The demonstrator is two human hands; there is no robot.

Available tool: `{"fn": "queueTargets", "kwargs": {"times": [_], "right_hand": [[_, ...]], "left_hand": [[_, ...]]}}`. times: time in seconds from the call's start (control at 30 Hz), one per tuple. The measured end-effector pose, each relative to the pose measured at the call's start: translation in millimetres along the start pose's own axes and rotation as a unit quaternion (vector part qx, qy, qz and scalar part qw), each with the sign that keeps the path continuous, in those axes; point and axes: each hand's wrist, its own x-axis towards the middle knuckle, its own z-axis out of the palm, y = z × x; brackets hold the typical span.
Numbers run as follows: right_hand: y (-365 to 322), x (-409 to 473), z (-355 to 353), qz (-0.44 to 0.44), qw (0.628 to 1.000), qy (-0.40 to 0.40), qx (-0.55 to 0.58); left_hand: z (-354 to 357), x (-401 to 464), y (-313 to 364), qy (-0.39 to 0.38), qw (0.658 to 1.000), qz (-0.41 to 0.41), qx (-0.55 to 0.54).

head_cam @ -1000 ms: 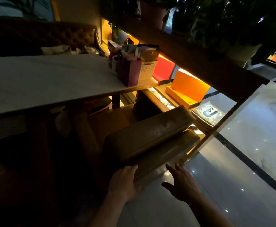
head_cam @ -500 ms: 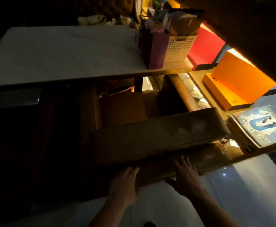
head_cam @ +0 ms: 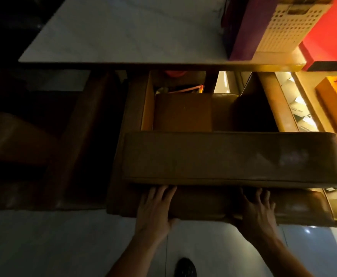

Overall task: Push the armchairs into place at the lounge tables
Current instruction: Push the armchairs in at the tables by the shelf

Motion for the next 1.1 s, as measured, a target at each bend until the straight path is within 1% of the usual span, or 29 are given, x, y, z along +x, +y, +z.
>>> {"fn": "queueTargets", "kwargs": {"times": [0.17, 0.33, 0.5, 0.77, 1.1], "right_hand": [[0.1, -0.9, 3.5, -0.007, 1.000, 0.012, -0.027], [-7.2, -6.5, 7.5, -0.007, 1.000, -0.001, -0.007], [-40.0, -28.6, 17.6, -0.007, 1.000, 0.002, 0.015], [-87.5, -71.4, 43.9, -0.015, 0.999, 0.008, 0.048], [-88.3, -111.3, 65.5, -0.043, 0.997, 0.015, 0.062]], "left_hand": [[6.4, 1.3, -7.6, 0.031, 0.999, 0.016, 0.005], [9.8, -3.6, -16.0, 0.042, 0.999, 0.024, 0.012], [8.3, -17.7, -48.4, 0.053, 0.998, 0.027, 0.019], [11.5, -50.4, -105.4, 0.044, 0.998, 0.038, 0.018], [25.8, -102.1, -121.4, 0.057, 0.997, 0.043, 0.013]]}}
